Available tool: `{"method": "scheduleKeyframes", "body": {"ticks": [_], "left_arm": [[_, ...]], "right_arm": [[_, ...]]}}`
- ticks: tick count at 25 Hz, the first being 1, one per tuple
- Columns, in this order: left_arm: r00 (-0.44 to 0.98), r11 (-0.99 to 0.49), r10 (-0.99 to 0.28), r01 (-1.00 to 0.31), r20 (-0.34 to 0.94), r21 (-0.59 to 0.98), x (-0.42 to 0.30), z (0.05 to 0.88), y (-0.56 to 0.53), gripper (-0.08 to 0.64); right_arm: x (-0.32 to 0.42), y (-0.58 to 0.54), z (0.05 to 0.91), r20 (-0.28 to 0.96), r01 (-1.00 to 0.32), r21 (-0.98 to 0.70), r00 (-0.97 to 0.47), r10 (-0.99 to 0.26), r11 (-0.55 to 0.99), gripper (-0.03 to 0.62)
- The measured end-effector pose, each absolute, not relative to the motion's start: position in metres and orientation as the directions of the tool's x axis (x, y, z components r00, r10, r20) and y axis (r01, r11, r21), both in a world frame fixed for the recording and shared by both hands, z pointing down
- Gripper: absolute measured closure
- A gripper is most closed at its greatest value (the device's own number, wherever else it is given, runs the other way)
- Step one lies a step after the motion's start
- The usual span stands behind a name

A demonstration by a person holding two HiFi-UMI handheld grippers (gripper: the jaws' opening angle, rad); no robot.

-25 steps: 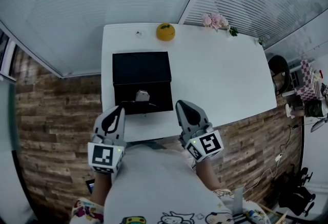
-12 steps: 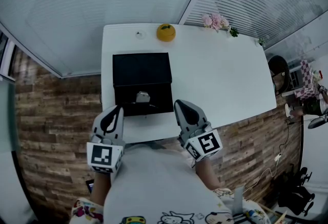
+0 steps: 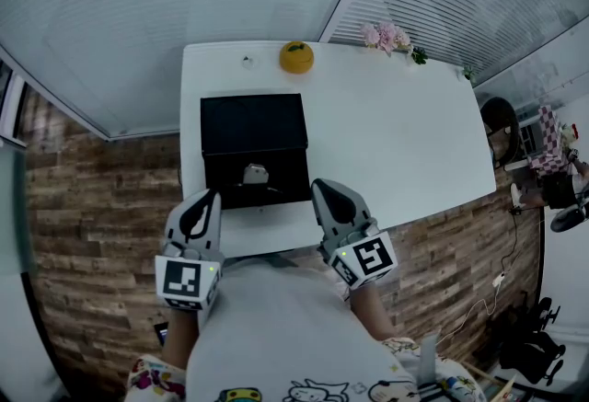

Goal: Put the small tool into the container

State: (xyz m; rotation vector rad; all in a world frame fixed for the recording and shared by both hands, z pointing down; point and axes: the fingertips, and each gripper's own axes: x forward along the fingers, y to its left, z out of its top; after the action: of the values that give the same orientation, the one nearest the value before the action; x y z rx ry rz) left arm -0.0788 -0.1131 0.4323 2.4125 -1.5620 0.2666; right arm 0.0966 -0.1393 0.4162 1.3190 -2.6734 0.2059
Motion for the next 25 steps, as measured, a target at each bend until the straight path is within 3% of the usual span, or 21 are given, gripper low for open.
{"method": "scheduleKeyframes", "body": {"ticks": [25], "left_arm": [[0.388, -0.379, -0.881, -0.921, 0.27, 0.089, -0.1, 0.425, -0.114, 0.555]], "right_arm": [[0.098, -0.136, 0.415, 0.207, -0.795, -0.04, -0.6, -0.773, 0.606, 0.592]]}}
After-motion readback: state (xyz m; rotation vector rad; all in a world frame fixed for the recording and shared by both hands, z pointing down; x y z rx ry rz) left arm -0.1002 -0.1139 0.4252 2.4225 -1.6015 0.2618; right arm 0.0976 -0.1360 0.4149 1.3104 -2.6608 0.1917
